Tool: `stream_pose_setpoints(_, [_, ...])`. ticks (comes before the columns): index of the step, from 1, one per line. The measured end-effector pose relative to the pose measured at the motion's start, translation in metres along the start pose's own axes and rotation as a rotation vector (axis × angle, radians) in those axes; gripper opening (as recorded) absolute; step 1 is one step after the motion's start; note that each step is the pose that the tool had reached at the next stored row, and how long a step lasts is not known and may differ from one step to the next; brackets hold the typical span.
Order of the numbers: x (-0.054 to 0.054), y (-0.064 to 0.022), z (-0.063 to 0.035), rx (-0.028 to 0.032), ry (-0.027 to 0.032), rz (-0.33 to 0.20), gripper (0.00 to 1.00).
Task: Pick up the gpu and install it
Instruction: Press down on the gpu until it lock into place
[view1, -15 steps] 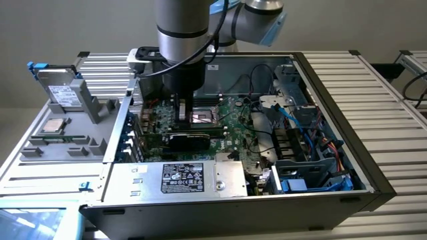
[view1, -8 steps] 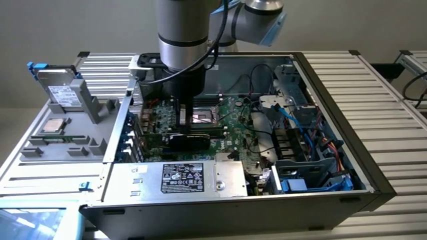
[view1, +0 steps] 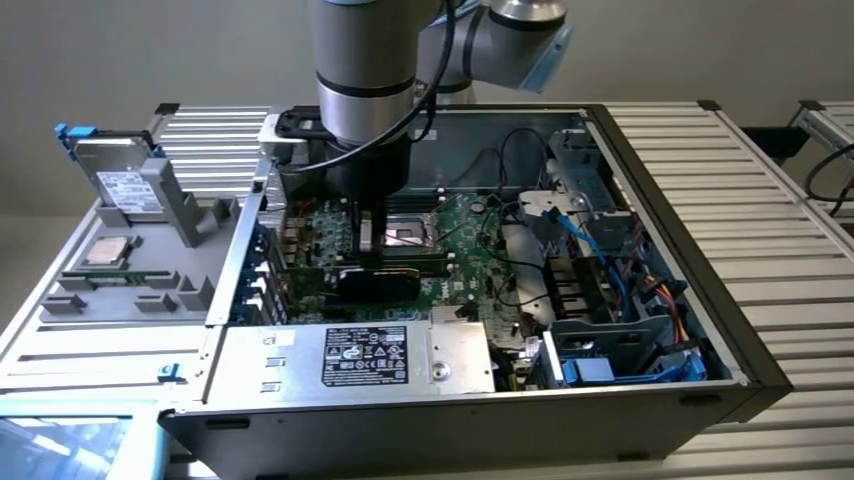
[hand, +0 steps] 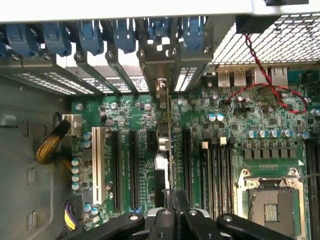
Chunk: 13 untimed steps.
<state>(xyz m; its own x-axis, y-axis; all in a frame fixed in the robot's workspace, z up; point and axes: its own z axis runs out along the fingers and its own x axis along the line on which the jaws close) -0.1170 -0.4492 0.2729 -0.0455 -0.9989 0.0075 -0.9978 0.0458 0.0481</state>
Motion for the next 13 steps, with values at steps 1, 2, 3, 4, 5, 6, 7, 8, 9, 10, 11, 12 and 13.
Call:
stream_pose_setpoints(1, [0.0, 0.0006, -0.0051, -0.0004, 0.0008, 0.0, 0.12])
stream_pose_setpoints(2, [0.0, 0.0013, -0.0094, -0.0002, 0.0005, 0.0, 0.12])
stream_pose_setpoints(3, [0.0, 0.0024, -0.0139, -0.0004, 0.0007, 0.0, 0.12])
stream_pose_setpoints(4, [0.0, 0.003, -0.0179, -0.0005, 0.0009, 0.0, 0.12])
stream_pose_setpoints(5, [0.001, 0.0034, -0.0194, -0.0007, 0.001, 0.0, 0.12])
stream_pose_setpoints(6, [0.001, 0.004, -0.0193, -0.0002, 0.0006, -0.001, 0.12])
stream_pose_setpoints(7, [0.001, 0.004, -0.0193, 0.0002, 0.0007, -0.001, 0.12])
stream_pose_setpoints(8, [0.001, 0.004, -0.0193, 0.0003, 0.0006, -0.001, 0.12])
stream_pose_setpoints(9, [0.001, 0.004, -0.0193, 0.0003, 0.0007, -0.001, 0.12])
stream_pose_setpoints(10, [0.001, 0.004, -0.0193, 0.0003, 0.0007, -0.001, 0.12])
stream_pose_setpoints(11, [0.001, 0.004, -0.0194, 0.0003, 0.0009, -0.001, 0.12])
stream_pose_setpoints(12, [0.001, 0.004, -0.0194, 0.0004, 0.0009, -0.001, 0.12])
stream_pose_setpoints(13, [0.001, 0.004, -0.0194, 0.0004, 0.0009, -0.001, 0.12])
